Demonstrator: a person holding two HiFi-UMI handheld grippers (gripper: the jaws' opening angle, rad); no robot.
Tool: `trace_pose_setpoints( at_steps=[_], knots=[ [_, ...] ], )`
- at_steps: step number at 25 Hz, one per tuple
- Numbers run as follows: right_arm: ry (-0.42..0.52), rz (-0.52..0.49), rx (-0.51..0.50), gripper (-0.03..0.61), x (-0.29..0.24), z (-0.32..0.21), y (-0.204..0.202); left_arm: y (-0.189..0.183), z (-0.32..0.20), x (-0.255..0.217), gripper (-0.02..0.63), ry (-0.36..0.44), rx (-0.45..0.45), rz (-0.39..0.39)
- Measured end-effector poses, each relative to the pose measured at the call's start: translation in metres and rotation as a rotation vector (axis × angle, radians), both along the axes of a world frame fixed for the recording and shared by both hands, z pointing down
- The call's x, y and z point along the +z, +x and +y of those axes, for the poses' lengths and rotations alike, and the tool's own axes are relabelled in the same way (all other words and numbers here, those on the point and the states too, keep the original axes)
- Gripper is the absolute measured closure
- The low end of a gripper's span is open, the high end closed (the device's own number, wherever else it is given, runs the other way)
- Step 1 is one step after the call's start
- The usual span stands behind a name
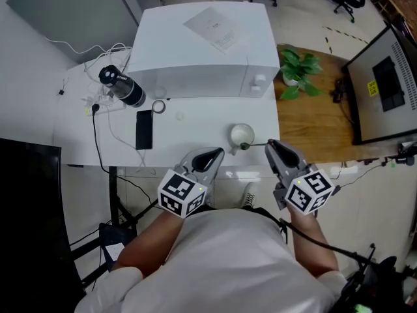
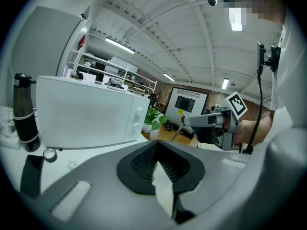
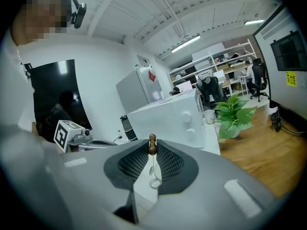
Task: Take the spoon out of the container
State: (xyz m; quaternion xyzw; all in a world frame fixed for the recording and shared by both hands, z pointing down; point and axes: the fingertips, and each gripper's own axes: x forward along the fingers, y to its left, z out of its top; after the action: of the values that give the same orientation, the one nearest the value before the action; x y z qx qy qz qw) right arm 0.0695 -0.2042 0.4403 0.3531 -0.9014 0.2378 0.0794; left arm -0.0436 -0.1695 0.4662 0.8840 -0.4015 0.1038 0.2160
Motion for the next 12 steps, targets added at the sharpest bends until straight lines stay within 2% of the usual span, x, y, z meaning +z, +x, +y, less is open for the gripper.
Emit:
trace_pose_setpoints(
  at_steps=[12],
  knots=[
    [-0.002, -0.012, -0.007, 0.522, 0.001, 0.021, -0.005, 0.002, 0.012, -0.009, 0.609, 0.026, 0.008, -0.013]
  ],
)
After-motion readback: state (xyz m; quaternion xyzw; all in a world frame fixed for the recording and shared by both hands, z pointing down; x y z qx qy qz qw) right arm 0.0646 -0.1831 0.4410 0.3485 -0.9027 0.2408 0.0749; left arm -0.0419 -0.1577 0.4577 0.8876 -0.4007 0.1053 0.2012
